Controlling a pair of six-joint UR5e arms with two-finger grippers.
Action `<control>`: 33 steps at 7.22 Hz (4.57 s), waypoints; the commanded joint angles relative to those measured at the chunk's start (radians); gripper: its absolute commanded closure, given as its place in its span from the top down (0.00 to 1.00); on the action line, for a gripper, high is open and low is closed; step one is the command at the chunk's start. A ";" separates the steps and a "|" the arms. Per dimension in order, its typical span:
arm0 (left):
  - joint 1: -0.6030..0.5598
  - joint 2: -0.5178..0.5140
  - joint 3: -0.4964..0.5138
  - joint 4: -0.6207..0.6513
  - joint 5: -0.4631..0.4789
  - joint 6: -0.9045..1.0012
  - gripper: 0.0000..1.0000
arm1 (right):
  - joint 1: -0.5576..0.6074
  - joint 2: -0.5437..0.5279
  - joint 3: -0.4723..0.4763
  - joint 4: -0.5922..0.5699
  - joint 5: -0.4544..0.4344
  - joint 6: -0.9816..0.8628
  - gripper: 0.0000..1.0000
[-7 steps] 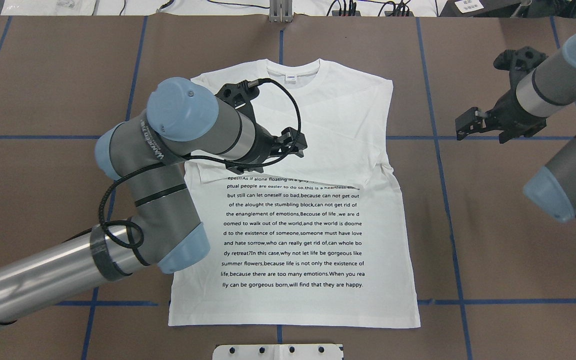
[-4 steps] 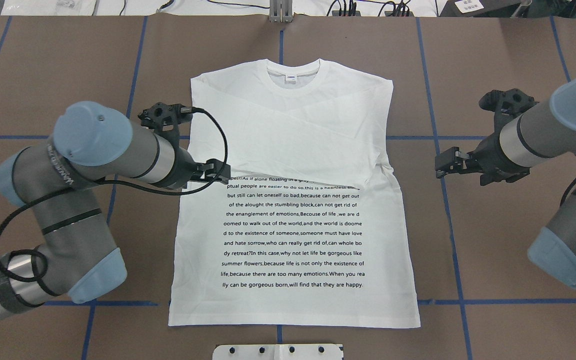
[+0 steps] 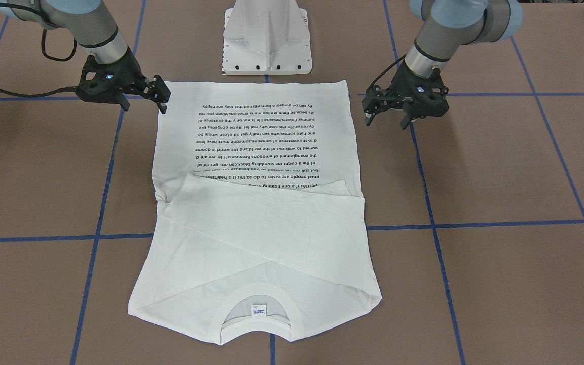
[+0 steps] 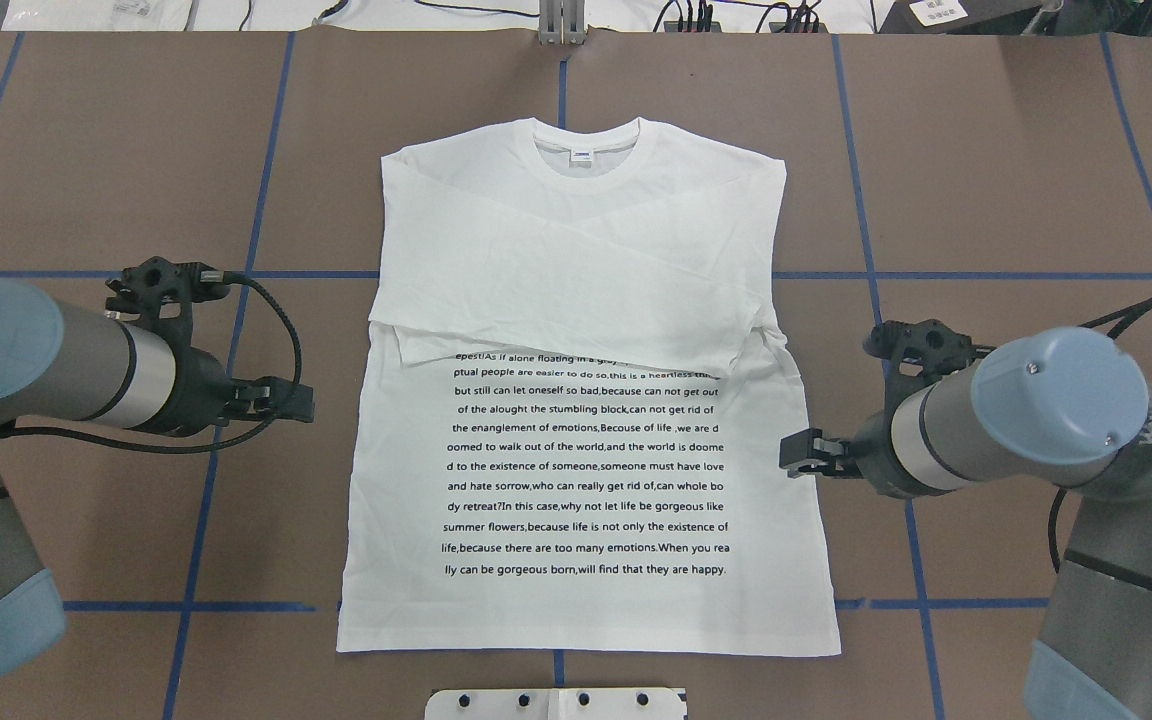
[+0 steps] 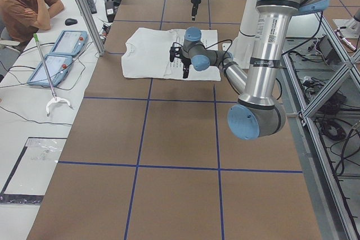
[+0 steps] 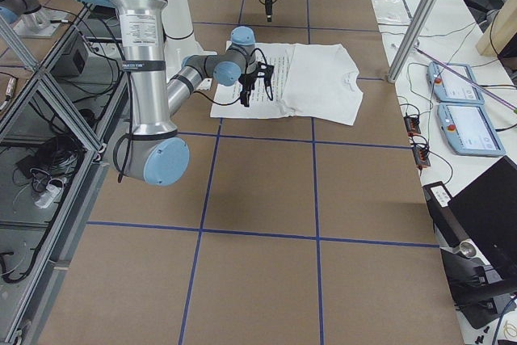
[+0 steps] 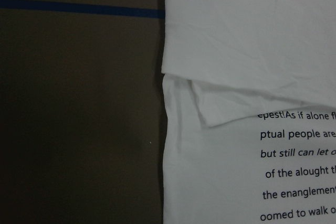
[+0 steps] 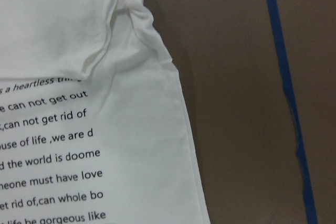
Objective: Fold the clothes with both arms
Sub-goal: 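Move the left gripper and right gripper to the shirt's two side edges, then move both grippers along the sides to the hem corners nearest the robot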
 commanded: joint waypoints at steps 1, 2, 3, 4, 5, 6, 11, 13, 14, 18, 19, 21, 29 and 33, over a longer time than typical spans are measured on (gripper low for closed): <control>0.003 0.046 -0.037 -0.007 0.000 -0.010 1.00 | -0.148 -0.031 0.000 0.020 -0.089 0.093 1.00; 0.006 0.036 -0.038 -0.006 0.002 -0.025 1.00 | -0.204 -0.040 -0.001 0.032 -0.149 0.109 1.00; 0.012 0.033 -0.034 -0.006 0.003 -0.027 1.00 | -0.244 -0.053 -0.010 0.035 -0.160 0.123 1.00; 0.014 0.032 -0.032 -0.006 0.003 -0.027 1.00 | -0.250 -0.054 -0.016 0.035 -0.166 0.124 1.00; 0.014 0.032 -0.034 -0.006 0.003 -0.027 1.00 | -0.255 -0.054 -0.054 0.045 -0.166 0.123 1.00; 0.015 0.030 -0.035 -0.006 0.003 -0.027 1.00 | -0.255 -0.062 -0.076 0.104 -0.166 0.126 1.00; 0.014 0.027 -0.031 -0.006 0.002 -0.024 1.00 | -0.315 -0.086 -0.078 0.120 -0.169 0.187 1.00; 0.014 0.029 -0.021 -0.006 0.003 -0.024 1.00 | -0.321 -0.088 -0.078 0.120 -0.169 0.192 1.00; 0.014 0.029 -0.023 -0.006 0.003 -0.021 1.00 | -0.321 -0.088 -0.076 0.118 -0.168 0.193 0.95; 0.014 0.016 -0.024 -0.003 0.005 -0.025 1.00 | -0.319 -0.109 -0.075 0.118 -0.166 0.212 0.72; 0.014 0.015 -0.024 -0.003 0.005 -0.025 1.00 | -0.319 -0.112 -0.075 0.118 -0.165 0.212 0.72; 0.014 0.013 -0.029 -0.001 0.005 -0.025 1.00 | -0.318 -0.113 -0.064 0.118 -0.160 0.232 0.64; 0.014 0.001 -0.024 0.004 0.005 -0.030 1.00 | -0.329 -0.102 -0.039 0.112 -0.168 0.258 0.00; 0.185 -0.017 -0.035 0.008 0.015 -0.400 1.00 | -0.292 -0.099 -0.004 0.114 -0.177 0.256 0.00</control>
